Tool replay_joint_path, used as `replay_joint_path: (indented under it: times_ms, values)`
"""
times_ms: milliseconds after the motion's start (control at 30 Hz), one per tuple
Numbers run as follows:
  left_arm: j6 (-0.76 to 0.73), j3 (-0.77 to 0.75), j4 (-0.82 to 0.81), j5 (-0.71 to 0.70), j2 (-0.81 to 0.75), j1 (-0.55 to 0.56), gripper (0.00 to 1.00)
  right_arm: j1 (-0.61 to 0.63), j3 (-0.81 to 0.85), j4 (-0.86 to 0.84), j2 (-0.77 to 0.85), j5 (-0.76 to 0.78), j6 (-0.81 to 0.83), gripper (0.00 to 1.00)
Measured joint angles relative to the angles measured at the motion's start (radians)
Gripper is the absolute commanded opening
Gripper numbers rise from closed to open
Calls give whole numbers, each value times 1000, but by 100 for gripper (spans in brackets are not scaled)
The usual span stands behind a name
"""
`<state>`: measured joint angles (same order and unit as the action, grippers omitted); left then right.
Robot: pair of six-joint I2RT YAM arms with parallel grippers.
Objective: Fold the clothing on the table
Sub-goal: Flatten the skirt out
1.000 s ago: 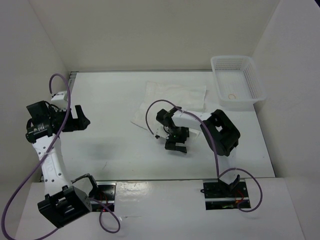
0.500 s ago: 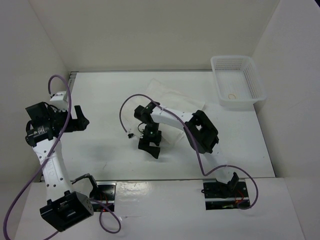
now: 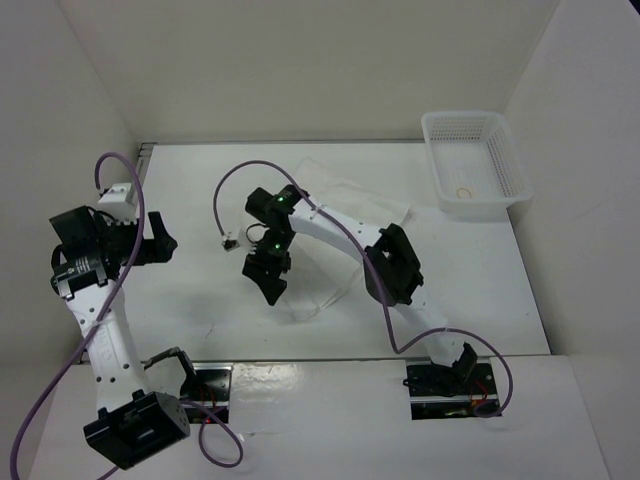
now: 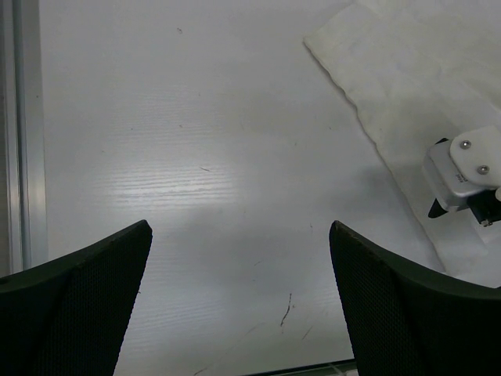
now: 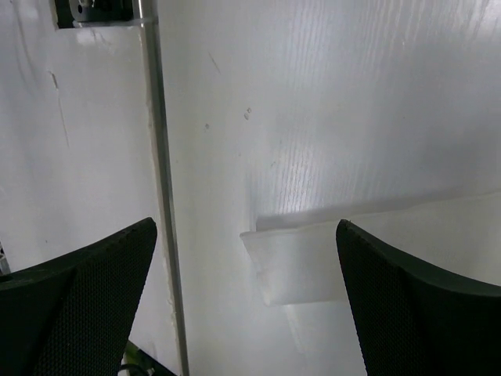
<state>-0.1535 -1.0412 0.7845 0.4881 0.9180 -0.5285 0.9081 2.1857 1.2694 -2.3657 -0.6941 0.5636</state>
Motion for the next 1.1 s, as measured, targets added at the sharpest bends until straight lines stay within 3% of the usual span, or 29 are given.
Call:
replay_joint_path:
  times_ms: [167,333,433,600,767,967,1100]
  values:
    - [0,0,0,-2,-15,0,100,4,-32,-20,93,92,-42,100]
    - [0,0,-1,-4,-19,0,100,4,-291,-83,363,332,-77,100]
    - [1,0,-1,-4,-21,0,100,4,-430,-103,444,468,-88,100]
    - [2,0,-1,-4,-24,0,100,13,-627,-154,406,605,-101,100]
    - [2,0,-1,-5,-25,0,100,31,-700,-219,327,658,-99,100]
    - [3,0,-1,-14,-32,0,100,32,-684,-238,281,679,-90,100]
    - [3,0,-1,-18,-32,0,100,34,-554,-193,207,625,-71,100]
